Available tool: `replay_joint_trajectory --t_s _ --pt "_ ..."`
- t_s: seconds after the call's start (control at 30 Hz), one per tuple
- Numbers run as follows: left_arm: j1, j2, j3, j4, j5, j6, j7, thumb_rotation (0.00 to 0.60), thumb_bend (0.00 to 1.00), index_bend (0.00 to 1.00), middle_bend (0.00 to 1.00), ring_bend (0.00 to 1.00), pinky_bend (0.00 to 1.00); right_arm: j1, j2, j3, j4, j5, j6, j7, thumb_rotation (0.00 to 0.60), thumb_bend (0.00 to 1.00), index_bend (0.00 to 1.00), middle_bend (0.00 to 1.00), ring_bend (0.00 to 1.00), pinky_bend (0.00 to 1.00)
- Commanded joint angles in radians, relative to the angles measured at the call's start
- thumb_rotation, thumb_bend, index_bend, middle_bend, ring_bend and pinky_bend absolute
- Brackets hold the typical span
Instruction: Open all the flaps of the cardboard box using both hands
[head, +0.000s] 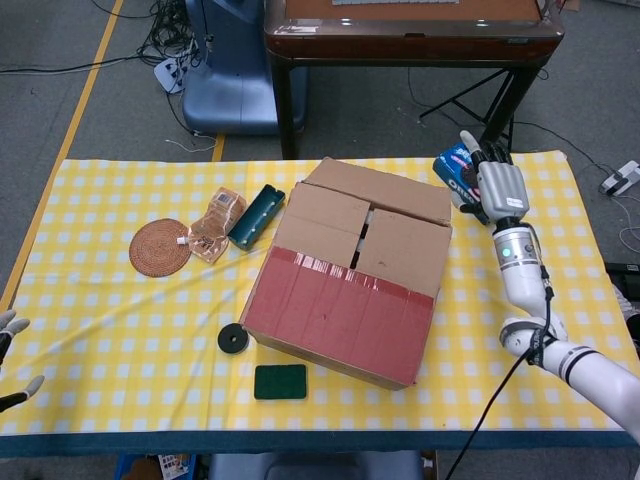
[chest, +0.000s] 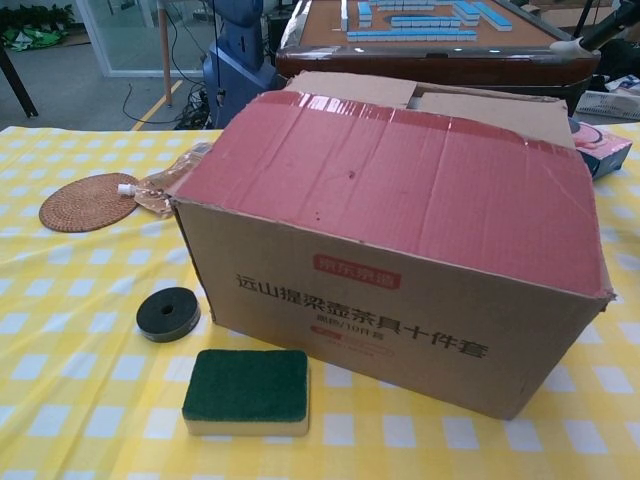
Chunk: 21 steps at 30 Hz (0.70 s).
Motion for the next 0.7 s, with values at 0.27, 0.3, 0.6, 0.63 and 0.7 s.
replay_joint_trajectory --t_s 0.27,0.3,0.6,0.63,0.7 --pt "0.0 -0.001 0.007 -0.015 0.016 0.004 0.01 0.6 0.13 0.27 0.14 0.07 0.0 -0.191 0.382 -0.095 -0.554 -0.144 0.01 0.14 0.6 0.42 0.07 0.21 0.12 0.06" --pt "0.001 0.0 0.008 -0.018 0.019 0.005 0.012 0.6 0.13 0.27 0.14 0.07 0.0 -0.202 0.401 -0.103 -0.58 -0.161 0.014 0.148 0.6 0.42 0.08 0.22 0.13 0.06" --pt "0.012 0.003 0.018 -0.036 0.041 0.026 0.022 0.6 0.13 0.28 0.14 0.07 0.0 -0.266 0.509 -0.193 -0.724 -0.344 0.017 0.266 0.6 0.64 0.14 0.26 0.16 0.08" --pt "0.013 0.003 0.019 -0.038 0.044 0.029 0.023 0.6 0.13 0.28 0.14 0.07 0.0 -0.266 0.511 -0.203 -0.728 -0.365 0.011 0.281 0.6 0.68 0.15 0.26 0.16 0.08" --pt "0.015 0.003 0.022 -0.041 0.049 0.033 0.023 0.6 0.13 0.28 0.14 0.07 0.0 -0.264 0.51 -0.215 -0.732 -0.39 0.006 0.299 0.6 0.74 0.18 0.26 0.16 0.08"
